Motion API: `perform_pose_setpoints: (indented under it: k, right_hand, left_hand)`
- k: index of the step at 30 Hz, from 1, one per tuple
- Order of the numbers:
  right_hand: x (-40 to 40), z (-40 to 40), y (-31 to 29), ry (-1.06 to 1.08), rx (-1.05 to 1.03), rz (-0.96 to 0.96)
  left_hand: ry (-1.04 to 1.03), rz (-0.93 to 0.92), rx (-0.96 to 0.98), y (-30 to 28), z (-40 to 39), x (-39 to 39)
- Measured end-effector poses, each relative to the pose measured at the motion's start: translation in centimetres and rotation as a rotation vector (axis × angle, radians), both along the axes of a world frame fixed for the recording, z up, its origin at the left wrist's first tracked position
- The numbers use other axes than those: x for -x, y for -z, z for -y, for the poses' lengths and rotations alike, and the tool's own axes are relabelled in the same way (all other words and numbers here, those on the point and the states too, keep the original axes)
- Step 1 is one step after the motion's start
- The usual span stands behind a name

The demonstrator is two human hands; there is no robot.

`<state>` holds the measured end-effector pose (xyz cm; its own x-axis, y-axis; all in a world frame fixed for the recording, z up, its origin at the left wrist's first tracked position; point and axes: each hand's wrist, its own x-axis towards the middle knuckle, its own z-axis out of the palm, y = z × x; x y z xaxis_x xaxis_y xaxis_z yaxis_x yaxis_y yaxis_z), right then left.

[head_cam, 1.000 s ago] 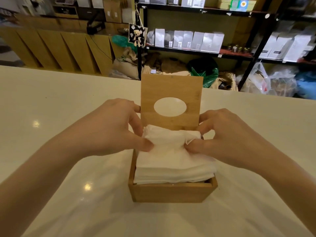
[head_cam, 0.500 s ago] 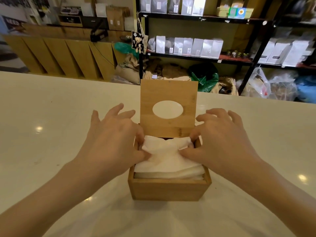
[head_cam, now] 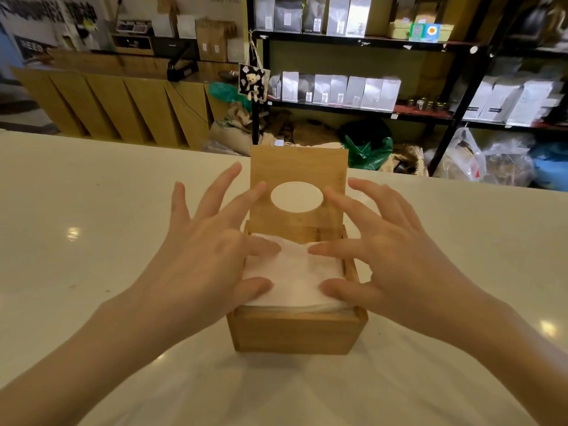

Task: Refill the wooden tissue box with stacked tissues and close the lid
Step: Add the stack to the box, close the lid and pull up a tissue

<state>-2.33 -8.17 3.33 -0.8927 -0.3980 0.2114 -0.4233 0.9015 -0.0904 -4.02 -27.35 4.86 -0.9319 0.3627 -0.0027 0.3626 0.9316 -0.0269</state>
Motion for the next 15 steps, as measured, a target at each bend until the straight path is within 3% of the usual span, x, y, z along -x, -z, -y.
perform_pose_setpoints:
  k: [5, 15]
  right_hand:
    - [0.0, 0.1, -0.6, 0.07, -0.157, 0.099]
    - [-0.3, 0.7, -1.3, 0.118, -0.284, 0.217]
  left_hand:
    - [-0.023, 0.02, 0.162, 0.3, -0.1, 0.0]
    - [-0.131, 0.058, 0.247, 0.5, -0.3, 0.7]
